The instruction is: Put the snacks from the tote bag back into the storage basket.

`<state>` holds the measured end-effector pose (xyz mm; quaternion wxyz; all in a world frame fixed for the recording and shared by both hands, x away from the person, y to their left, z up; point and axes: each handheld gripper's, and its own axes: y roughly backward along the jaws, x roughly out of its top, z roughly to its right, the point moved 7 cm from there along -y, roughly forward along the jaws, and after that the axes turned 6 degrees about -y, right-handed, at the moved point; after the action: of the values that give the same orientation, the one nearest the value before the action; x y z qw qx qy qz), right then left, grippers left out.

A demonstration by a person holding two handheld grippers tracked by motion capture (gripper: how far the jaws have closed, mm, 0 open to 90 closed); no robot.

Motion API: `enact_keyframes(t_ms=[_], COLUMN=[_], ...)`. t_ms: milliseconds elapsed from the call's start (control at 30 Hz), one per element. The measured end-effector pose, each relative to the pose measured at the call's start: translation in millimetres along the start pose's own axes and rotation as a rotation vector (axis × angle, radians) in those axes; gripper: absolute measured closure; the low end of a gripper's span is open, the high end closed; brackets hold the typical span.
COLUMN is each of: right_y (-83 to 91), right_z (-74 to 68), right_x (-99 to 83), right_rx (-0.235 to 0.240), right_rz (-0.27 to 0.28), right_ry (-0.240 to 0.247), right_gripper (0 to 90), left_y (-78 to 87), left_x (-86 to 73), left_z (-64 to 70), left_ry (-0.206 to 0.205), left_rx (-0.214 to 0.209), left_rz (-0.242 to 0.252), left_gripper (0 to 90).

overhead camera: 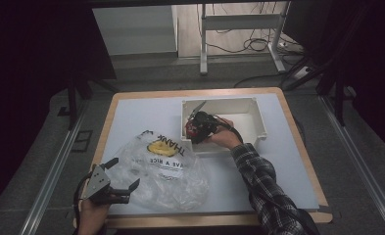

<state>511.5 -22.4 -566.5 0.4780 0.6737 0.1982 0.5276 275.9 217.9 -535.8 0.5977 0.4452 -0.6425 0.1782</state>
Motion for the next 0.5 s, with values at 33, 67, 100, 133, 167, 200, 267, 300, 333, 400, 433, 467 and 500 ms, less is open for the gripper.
enact_keyframes(t_ms=[33, 67, 100, 133, 167, 200, 267, 300, 333, 400, 433, 467, 500], right_y=[-0.3, -0.4, -0.3, -0.3, -0.3, -0.4, 0.0, 0.2, 0.3, 0.5, 0.8, 0.8, 0.7], right_z=[0.3, 0.4, 0.6, 0.8, 0.9, 0.9, 1.0, 0.9, 0.9, 1.3, 1.0, 1.1, 1.2], right_x=[0.1, 0.1, 0.0, -0.1, -0.2, -0.1, 0.1, 0.1, -0.1, -0.4, -0.5, -0.5, -0.5], right_rx=[0.001, 0.004, 0.005, 0.007, 0.009, 0.014, 0.017, 0.023, 0.027, 0.029, 0.031, 0.033, 0.031], right_rz=[0.0, 0.001, 0.0, 0.0, 0.0, 0.003, 0.008, 0.008, 0.007, 0.008, 0.008, 0.01, 0.013], right_ry=[-0.002, -0.001, 0.003, 0.005, 0.005, 0.008, 0.011, 0.011, 0.011, 0.016, 0.014, 0.014, 0.015], right_gripper=[25.2, 25.1, 25.0, 24.9, 24.7, 23.9, 21.6, 20.4, 19.5, 16.5, 15.2, 14.5, 14.1], left_y=[0.0, 0.0, 0.0, 0.0, 0.0, 0.0, 0.0, -0.1, -0.1, -0.1, -0.2, -0.2, -0.1], left_x=[0.0, 0.0, 0.0, 0.0, 0.0, 0.1, 0.0, 0.1, 0.2, 0.2, 0.2, 0.1, 0.2], left_z=[0.0, 0.0, 0.0, 0.0, 0.0, 0.0, 0.1, 0.2, 0.3, 0.3, 0.3, 0.3, 0.3], left_ry=[0.0, 0.0, 0.0, 0.0, 0.0, 0.001, 0.0, 0.0, 0.0, 0.0, 0.0, 0.0, 0.0], left_rx=[0.0, 0.0, 0.0, 0.0, 0.0, 0.0, 0.0, 0.0, 0.0, 0.0, 0.001, 0.001, 0.001], left_rz=[0.0, 0.0, 0.0, 0.0, 0.0, 0.001, 0.0, 0.0, 0.0, 0.0, 0.0, -0.001, 0.0], left_gripper=[0.1, 0.1, 0.1, 0.1, 0.1, 0.1, 0.1, 0.1, 0.1, 0.1, 0.1, 0.1, 0.1])
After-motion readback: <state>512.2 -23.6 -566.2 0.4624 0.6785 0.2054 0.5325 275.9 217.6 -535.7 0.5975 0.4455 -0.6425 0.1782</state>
